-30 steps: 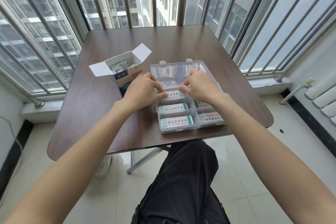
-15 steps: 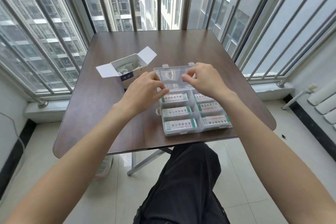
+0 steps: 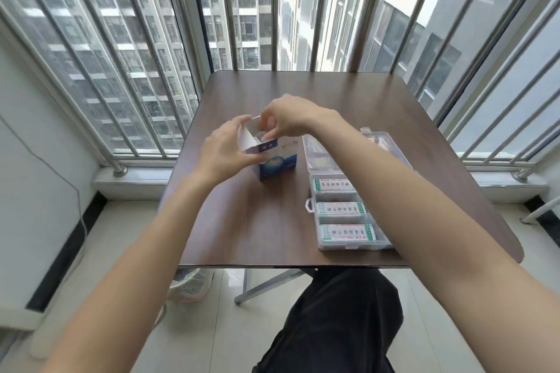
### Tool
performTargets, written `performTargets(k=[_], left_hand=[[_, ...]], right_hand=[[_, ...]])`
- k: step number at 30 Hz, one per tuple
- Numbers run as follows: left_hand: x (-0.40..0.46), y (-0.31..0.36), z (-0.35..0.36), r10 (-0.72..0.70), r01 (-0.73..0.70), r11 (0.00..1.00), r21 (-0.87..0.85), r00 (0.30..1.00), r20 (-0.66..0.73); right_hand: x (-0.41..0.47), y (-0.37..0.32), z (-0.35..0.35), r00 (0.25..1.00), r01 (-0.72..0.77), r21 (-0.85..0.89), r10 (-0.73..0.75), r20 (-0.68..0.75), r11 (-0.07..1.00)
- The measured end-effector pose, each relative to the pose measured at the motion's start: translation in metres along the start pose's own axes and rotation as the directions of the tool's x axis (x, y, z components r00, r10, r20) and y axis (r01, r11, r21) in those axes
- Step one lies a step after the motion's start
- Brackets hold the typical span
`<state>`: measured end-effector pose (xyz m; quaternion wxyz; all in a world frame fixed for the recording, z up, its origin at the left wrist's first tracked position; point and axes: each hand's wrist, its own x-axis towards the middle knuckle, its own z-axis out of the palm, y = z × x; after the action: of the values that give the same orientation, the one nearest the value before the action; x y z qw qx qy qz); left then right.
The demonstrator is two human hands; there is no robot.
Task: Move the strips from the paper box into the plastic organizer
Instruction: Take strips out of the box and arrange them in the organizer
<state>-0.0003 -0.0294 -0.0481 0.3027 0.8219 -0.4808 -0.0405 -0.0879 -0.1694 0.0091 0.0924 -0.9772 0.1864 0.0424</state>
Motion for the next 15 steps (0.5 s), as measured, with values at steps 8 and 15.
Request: performTargets(k=[8, 15], left_hand=[[-0.007, 0.0, 0.001, 0.031, -0.031, 0.999, -0.037, 0.999, -0.023], [-0.01, -0.001, -0.003, 0.003, -0.003, 0.999, -0.054, 1.0, 0.004]], right_hand=[[-0.004, 0.002, -0.001, 0.99, 0.036, 0.078, -0.024, -0.141, 0.996], [-0.022, 0.013, -0.001, 0.955, 0.047, 0.3, 0.045, -0.292, 0.953]])
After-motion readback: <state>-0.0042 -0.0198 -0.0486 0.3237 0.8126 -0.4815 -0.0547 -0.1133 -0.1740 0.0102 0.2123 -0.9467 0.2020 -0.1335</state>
